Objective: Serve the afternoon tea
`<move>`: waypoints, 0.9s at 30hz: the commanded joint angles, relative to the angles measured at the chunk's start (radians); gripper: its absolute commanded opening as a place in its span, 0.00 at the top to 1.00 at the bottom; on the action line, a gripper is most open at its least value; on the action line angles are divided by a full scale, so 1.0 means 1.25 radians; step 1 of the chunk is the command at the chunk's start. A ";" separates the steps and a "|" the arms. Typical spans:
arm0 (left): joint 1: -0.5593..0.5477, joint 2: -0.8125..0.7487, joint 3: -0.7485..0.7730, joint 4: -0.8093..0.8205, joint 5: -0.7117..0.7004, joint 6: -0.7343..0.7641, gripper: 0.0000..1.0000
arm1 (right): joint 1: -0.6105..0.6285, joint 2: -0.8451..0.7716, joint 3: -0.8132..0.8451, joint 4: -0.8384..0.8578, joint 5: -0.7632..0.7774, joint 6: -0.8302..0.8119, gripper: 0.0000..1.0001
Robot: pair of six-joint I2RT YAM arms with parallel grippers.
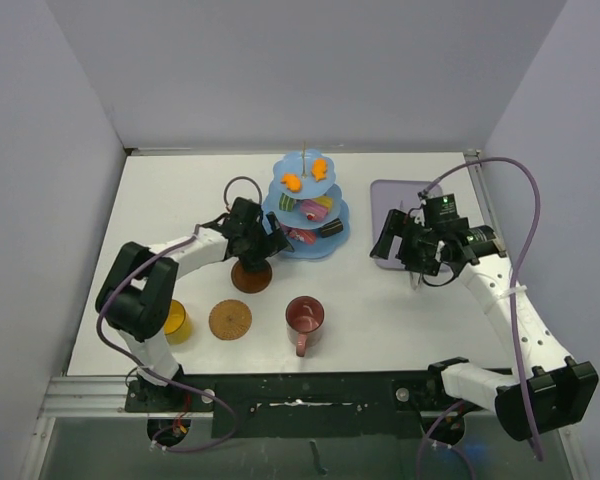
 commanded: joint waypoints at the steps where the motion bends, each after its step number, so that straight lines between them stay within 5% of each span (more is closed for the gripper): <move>1: -0.002 0.003 0.024 0.003 -0.001 -0.033 0.09 | 0.047 -0.018 0.047 0.013 0.041 -0.004 0.02; 15: 0.011 -0.390 -0.092 -0.239 -0.138 0.024 0.09 | 0.340 -0.002 0.083 0.074 0.271 0.022 0.02; 21: 0.020 -0.615 -0.218 -0.325 -0.140 -0.028 0.09 | 0.489 0.003 0.053 0.082 0.303 0.076 0.00; 27: 0.017 -0.707 -0.269 -0.365 -0.120 -0.058 0.09 | 0.578 0.014 0.056 0.033 0.346 0.125 0.06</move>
